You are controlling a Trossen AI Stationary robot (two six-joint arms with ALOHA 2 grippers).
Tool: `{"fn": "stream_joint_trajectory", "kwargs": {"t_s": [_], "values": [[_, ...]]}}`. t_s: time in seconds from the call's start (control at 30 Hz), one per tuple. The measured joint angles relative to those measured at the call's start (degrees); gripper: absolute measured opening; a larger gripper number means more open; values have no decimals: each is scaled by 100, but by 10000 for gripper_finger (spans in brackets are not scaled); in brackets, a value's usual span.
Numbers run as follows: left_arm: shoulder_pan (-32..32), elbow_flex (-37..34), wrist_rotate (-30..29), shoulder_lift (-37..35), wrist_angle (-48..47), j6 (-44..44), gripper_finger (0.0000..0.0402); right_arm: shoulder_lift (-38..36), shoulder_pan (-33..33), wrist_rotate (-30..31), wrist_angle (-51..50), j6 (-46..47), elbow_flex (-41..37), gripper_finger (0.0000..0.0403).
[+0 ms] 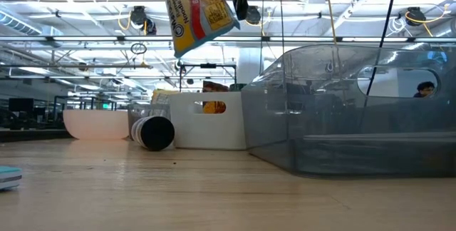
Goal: Pick & Place Food Item
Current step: Put the blue noodle pack into the top black bin
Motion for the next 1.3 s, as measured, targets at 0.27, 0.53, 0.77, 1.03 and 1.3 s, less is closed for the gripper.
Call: {"fn": "stream_joint_trajectory", "kwargs": {"t_s": [0.27,0.53,0.77,1.03,1.3], "values": [[0,0,2,0,8,171,6,4,-2,2,-7,0,0,0],[0,0,-13,0,9,322,5,4,-1,1,-7,-2,0,0],[0,0,-29,-2,9,448,4,4,0,3,-5,-98,0,3],[7,-6,-75,-2,-8,492,5,4,-31,125,7,-111,0,58],[53,-7,-68,-4,-11,498,4,4,-134,133,11,30,0,141]]}}
